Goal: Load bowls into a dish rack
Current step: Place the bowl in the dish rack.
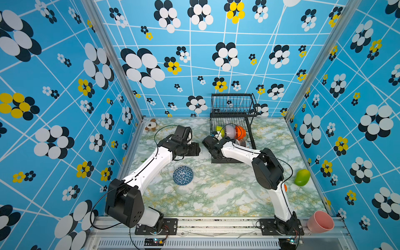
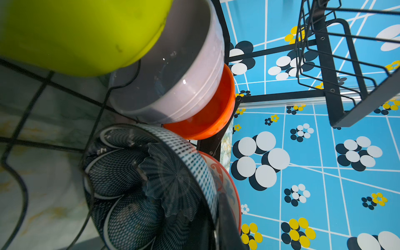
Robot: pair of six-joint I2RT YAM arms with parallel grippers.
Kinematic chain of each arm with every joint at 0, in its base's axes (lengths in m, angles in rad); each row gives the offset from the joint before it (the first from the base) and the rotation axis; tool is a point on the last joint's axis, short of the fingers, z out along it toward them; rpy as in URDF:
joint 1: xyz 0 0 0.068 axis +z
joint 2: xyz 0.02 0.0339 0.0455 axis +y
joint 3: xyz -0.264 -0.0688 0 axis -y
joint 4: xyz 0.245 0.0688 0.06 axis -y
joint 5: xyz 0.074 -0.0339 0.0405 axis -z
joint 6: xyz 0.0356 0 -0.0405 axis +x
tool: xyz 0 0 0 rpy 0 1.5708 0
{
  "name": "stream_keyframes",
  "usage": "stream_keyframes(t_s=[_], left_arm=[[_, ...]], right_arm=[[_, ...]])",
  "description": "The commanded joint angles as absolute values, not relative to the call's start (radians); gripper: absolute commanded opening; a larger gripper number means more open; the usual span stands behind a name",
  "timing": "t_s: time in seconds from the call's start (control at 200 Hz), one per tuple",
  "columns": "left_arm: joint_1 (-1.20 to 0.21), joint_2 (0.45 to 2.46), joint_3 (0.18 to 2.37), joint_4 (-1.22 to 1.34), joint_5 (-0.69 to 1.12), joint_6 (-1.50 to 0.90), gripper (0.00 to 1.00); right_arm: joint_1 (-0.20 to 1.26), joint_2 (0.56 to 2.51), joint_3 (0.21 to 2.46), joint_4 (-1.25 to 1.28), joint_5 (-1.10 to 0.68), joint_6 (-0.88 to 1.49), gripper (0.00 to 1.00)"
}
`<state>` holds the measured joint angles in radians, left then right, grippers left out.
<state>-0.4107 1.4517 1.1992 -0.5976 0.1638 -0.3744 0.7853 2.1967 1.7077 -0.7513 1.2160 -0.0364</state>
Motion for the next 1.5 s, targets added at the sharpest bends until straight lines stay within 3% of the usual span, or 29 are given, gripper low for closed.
stream_keyframes(t_s=[0.0, 1.18, 1.495], left_arm=[[-0.398, 1.467, 1.196, -0.600, 0.154, -0.367, 0.69], [-0.384, 1.470, 1.198, -0.603, 0.151, -0.365, 0.69], [-0.384, 1.467, 1.199, -0.603, 0.153, -0.365, 0.69]], right_arm=[[0.802, 2.235, 1.721, -0.818, 1.059, -0.001, 0.05], [0.801, 2.265, 1.792, -0.911, 1.010, 0.064, 0.19], [0.800, 2.255, 1.801, -0.922, 1.004, 0.077, 0.29]])
